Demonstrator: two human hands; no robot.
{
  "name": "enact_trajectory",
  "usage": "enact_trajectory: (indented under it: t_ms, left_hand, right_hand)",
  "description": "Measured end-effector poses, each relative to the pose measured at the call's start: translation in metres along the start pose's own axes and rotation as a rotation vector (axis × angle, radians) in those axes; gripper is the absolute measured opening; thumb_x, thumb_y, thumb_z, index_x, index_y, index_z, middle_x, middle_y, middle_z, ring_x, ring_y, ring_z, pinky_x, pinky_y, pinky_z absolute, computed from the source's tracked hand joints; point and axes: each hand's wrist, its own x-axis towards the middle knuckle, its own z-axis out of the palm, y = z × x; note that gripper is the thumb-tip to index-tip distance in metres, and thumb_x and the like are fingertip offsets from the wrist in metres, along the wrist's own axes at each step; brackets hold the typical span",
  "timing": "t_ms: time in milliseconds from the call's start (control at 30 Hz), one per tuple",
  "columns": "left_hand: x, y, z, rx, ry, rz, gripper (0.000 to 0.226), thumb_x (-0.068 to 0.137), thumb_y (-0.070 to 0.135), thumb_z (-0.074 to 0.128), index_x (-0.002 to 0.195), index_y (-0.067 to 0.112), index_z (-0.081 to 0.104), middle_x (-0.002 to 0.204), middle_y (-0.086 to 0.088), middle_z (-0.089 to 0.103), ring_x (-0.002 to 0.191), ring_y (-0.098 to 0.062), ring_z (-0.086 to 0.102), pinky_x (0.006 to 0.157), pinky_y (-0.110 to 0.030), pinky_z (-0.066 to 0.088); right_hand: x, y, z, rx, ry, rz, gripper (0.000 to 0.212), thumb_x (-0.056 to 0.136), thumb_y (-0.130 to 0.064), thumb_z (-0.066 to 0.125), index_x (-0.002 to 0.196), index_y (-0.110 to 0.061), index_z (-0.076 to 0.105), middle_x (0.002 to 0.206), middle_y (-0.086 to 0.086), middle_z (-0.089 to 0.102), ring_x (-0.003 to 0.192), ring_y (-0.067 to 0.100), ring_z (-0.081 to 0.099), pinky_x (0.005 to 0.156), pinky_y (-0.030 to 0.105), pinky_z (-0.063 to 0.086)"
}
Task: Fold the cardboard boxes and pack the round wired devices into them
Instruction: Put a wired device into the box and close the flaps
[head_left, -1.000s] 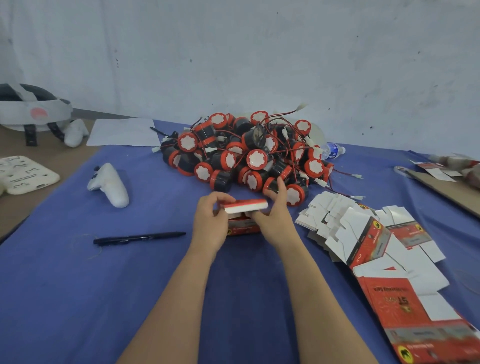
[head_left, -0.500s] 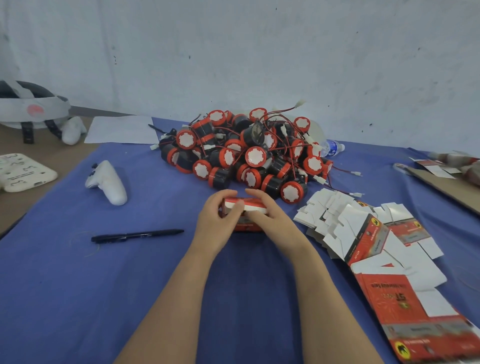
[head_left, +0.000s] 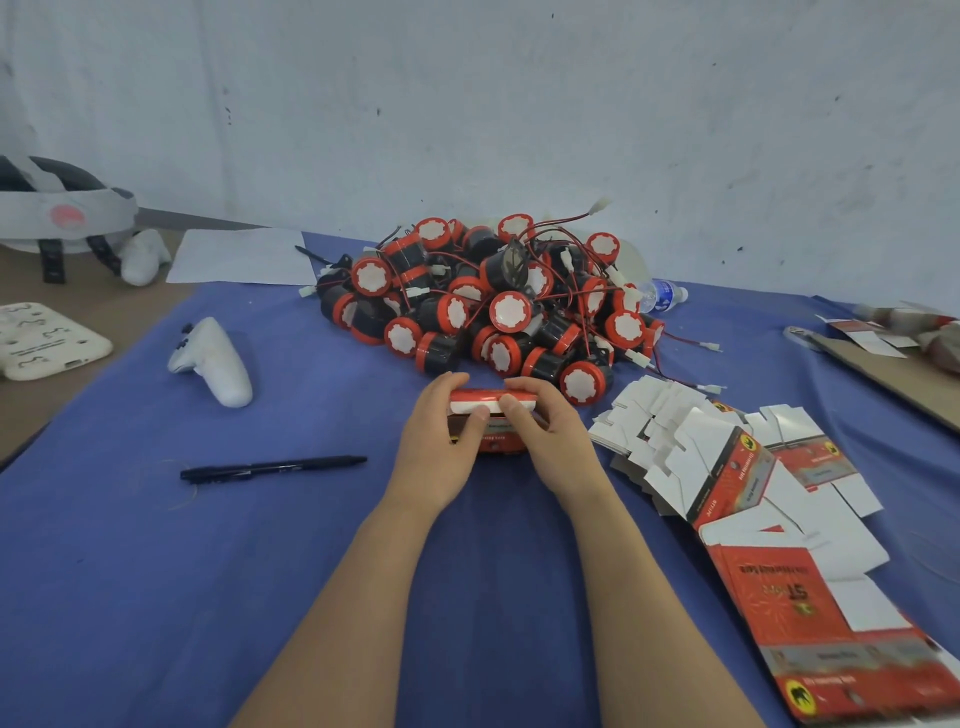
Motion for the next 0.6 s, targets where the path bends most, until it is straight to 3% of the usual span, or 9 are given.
enact_trajectory:
  t_ms: [67,167,300,367,433,500,600]
  left_hand:
    - [-0.001,0.002,0.001,0.009,0.011,0.007,0.039,0.098,0.020,0.053,0.136,0.019,0.045,0.134,0.005,0.044,0.117,-0.007,0.045,0.088,-0.011,0.039]
    - [0.000,0.003,0.001,-0.018,0.011,-0.008,0.031,0.098,0.012,0.049,0.128,0.019,0.050,0.137,0.005,0.041,0.126,-0.011,0.042,0.084,-0.005,0.039]
    - [0.002,0.009,-0.002,-0.104,0.057,-0.154,0.032,0.100,0.009,0.036,0.115,0.021,0.061,0.155,0.001,0.028,0.141,-0.015,0.027,0.106,-0.028,0.036]
    - [0.002,0.012,-0.003,-0.206,0.085,-0.225,0.030,0.100,0.016,0.038,0.112,0.021,0.064,0.148,0.002,0.040,0.131,-0.015,0.040,0.092,-0.019,0.043]
    - [0.001,0.013,-0.003,-0.217,0.103,-0.232,0.028,0.099,0.020,0.041,0.113,0.019,0.065,0.129,0.001,0.057,0.110,-0.013,0.054,0.071,-0.009,0.044]
    - [0.001,0.011,-0.002,-0.094,0.097,-0.195,0.031,0.101,0.019,0.041,0.127,0.019,0.057,0.127,-0.002,0.058,0.106,-0.014,0.056,0.077,-0.014,0.048]
    - [0.003,0.009,0.001,-0.075,0.017,-0.333,0.055,0.103,0.022,0.038,0.153,0.020,0.016,0.142,-0.004,0.047,0.120,-0.021,0.051,0.087,-0.027,0.041]
  right_hand:
    - [0.000,0.000,0.001,-0.010,0.012,0.005,0.020,0.096,-0.029,0.055,0.115,-0.035,0.054,0.107,-0.017,0.059,0.097,0.000,0.058,0.074,0.009,0.048]
    - [0.001,-0.003,0.001,-0.004,-0.035,0.014,0.018,0.095,-0.027,0.056,0.112,-0.032,0.061,0.106,-0.017,0.062,0.092,-0.009,0.058,0.074,0.005,0.045]
    - [0.001,-0.004,0.005,0.099,-0.008,0.102,0.020,0.099,-0.028,0.048,0.100,-0.030,0.067,0.106,-0.007,0.067,0.096,0.003,0.062,0.075,0.012,0.048]
    - [0.002,-0.002,0.008,0.066,0.011,0.127,0.023,0.101,-0.023,0.044,0.109,-0.028,0.065,0.115,-0.004,0.063,0.100,0.005,0.058,0.076,0.011,0.047]
    - [0.004,0.000,0.012,0.047,0.027,0.164,0.031,0.102,-0.020,0.043,0.130,-0.023,0.053,0.130,-0.001,0.054,0.110,0.009,0.053,0.086,0.017,0.044]
    - [0.006,0.002,0.015,0.069,0.040,0.221,0.042,0.102,-0.019,0.041,0.144,-0.019,0.037,0.141,0.002,0.046,0.116,0.012,0.047,0.091,0.023,0.040]
    - [0.009,0.003,0.019,-0.001,0.064,0.256,0.046,0.103,-0.020,0.037,0.148,-0.013,0.030,0.148,0.005,0.041,0.125,0.016,0.044,0.092,0.021,0.034]
